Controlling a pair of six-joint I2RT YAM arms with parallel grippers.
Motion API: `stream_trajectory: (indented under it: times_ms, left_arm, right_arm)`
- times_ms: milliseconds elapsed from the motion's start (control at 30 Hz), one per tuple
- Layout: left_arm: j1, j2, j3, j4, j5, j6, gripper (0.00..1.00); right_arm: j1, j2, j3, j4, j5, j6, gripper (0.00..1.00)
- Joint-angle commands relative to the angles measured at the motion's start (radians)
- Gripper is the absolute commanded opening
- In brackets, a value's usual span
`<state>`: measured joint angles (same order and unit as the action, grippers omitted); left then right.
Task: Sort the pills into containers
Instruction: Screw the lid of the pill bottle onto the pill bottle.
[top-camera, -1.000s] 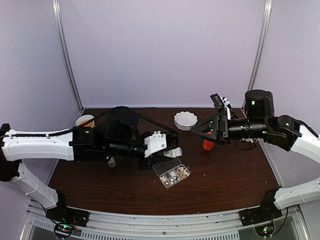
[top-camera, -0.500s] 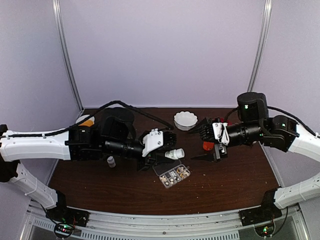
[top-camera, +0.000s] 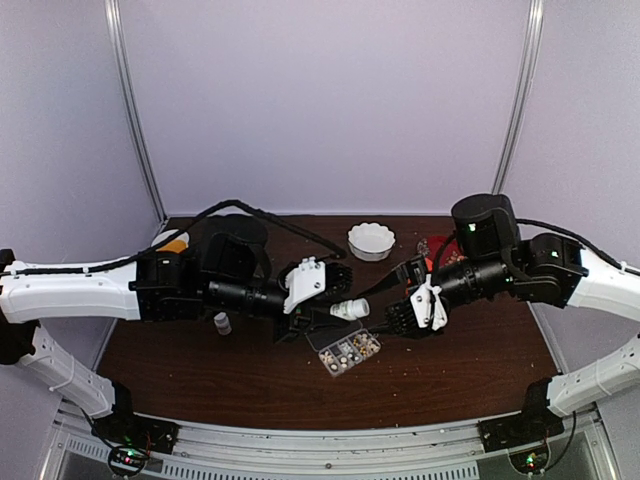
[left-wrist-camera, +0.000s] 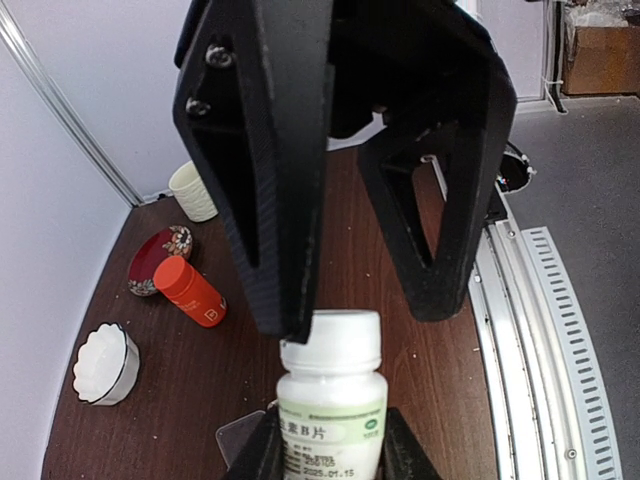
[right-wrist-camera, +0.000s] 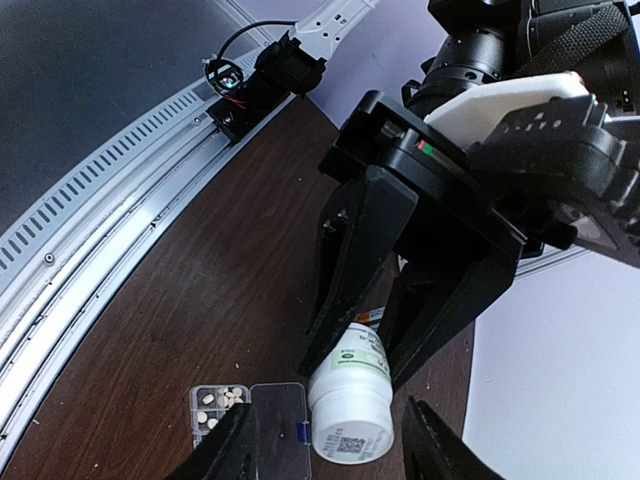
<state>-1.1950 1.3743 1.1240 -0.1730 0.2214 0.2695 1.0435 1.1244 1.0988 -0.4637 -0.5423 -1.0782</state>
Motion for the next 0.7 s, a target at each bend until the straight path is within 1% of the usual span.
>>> stream_trajectory:
  times_ms: [0,133,333,567,667]
  left_arm:
    - [-0.005,-0.022,0.031,0.043,0.016,-0.012,0.00]
    - [-0.005,-0.022,0.030,0.042,0.019,-0.018,0.00]
    - [-0.006,-0.032,0.028,0.036,0.020,-0.024,0.00]
    - [-0.005,-0.031,0.023,0.037,0.020,-0.024,0.00]
    - [-0.006,-0.026,0.023,0.038,0.019,-0.024,0.00]
  right_arm:
    - [0.010,0.009,0.016,0.013,0.044,-0.009,0.51]
    - [0.010,0.014,0.012,0.036,0.067,0.008,0.50]
    - [0.010,0.037,0.039,-0.012,0.078,0.003,0.39]
    - [0.010,0.041,0.041,0.000,0.073,0.025,0.25]
    - [0.010,0.046,0.043,0.005,0.073,0.052,0.21]
